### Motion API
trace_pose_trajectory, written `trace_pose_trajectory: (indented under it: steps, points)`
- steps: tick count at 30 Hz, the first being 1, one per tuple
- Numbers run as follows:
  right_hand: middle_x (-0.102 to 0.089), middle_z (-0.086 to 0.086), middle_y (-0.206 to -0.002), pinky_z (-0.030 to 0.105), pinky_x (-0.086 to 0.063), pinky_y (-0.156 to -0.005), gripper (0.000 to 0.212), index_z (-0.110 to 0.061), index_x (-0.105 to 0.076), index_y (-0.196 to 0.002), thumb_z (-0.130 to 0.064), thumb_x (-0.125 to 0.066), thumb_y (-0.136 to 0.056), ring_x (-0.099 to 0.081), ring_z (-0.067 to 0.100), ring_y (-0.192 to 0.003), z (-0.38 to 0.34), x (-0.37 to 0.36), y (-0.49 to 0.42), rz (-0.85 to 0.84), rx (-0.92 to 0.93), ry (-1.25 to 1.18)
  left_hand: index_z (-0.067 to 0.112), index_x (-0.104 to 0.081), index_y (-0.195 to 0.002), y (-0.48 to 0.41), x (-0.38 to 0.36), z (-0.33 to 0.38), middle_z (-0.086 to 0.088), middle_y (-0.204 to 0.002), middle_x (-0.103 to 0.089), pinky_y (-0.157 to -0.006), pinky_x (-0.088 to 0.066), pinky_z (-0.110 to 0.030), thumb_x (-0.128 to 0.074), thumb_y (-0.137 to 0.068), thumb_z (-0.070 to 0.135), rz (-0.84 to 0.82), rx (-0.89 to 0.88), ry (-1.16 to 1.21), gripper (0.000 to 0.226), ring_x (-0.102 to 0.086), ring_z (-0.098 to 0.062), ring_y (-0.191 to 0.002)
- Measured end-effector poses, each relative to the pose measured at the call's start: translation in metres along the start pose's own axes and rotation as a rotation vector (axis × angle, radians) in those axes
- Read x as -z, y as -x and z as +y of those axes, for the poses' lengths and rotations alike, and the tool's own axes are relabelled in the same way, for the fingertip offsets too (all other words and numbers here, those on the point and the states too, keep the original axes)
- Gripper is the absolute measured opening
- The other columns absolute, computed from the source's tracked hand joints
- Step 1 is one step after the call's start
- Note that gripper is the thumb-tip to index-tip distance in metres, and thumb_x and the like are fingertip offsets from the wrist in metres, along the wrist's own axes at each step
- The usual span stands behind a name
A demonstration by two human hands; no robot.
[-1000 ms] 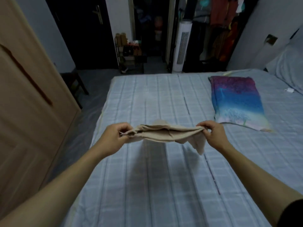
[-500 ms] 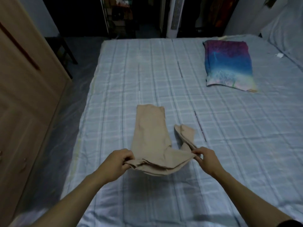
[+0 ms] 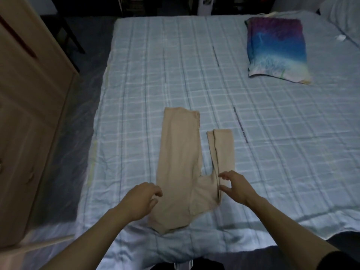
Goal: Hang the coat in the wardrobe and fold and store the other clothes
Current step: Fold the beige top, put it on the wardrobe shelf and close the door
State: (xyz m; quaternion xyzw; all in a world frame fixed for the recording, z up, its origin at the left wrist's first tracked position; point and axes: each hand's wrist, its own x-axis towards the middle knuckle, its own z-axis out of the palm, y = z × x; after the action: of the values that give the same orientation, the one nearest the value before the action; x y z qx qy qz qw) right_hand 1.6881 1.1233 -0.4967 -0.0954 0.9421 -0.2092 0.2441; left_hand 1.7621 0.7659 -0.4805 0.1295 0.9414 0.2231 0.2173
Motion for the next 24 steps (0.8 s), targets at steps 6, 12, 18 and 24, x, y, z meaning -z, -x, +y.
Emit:
trace_pose_trajectory:
  steps: [6, 12, 18, 24]
  points:
    - [-0.058, 0.009, -0.128, 0.027, -0.041, -0.099, 0.045, -0.012, -0.055, -0.135, -0.029, -0.063, -0.094, -0.057, 0.022, -0.116, -0.028, -0.004, -0.026, 0.108, 0.001, -0.09, 0.029, -0.06, -0.123, -0.023, 0.007, -0.003, 0.009, -0.117, -0.061, -0.094, -0.044, -0.029, -0.053, -0.098, 0.037, 0.051, 0.044, 0.008, 0.027, -0.053, -0.01, -0.109]
    - [-0.055, 0.007, -0.133, 0.024, -0.035, -0.101, 0.04, -0.013, -0.055, -0.135, -0.028, -0.059, -0.097, -0.052, 0.022, -0.123, -0.036, -0.028, -0.083, 0.21, 0.01, -0.132, 0.023, -0.051, -0.138, -0.077, -0.004, -0.02, 0.005, -0.137, -0.054, -0.101, -0.041, -0.028, -0.048, -0.1, 0.039, 0.139, 0.107, 0.013, 0.041, -0.048, -0.014, -0.124]
    - [-0.046, 0.008, -0.144, 0.03, -0.032, -0.111, 0.045, -0.01, -0.05, -0.14, -0.029, -0.053, -0.099, -0.044, 0.025, -0.132, -0.046, -0.089, -0.16, 0.228, 0.07, -0.092, 0.01, -0.034, -0.152, -0.163, -0.043, -0.063, -0.01, -0.157, -0.033, -0.117, -0.024, -0.036, -0.022, -0.1, 0.037, 0.192, 0.109, -0.037, 0.06, -0.032, -0.028, -0.145]
    - [-0.024, 0.017, -0.16, 0.042, -0.018, -0.122, 0.068, -0.005, -0.03, -0.152, -0.046, -0.031, -0.097, -0.021, 0.032, -0.149, -0.052, -0.135, -0.24, 0.314, 0.186, 0.024, 0.004, -0.025, -0.153, -0.253, -0.068, -0.101, -0.013, -0.162, -0.021, -0.12, -0.022, -0.051, -0.043, -0.1, 0.017, 0.344, 0.095, -0.137, 0.057, -0.018, -0.03, -0.15]
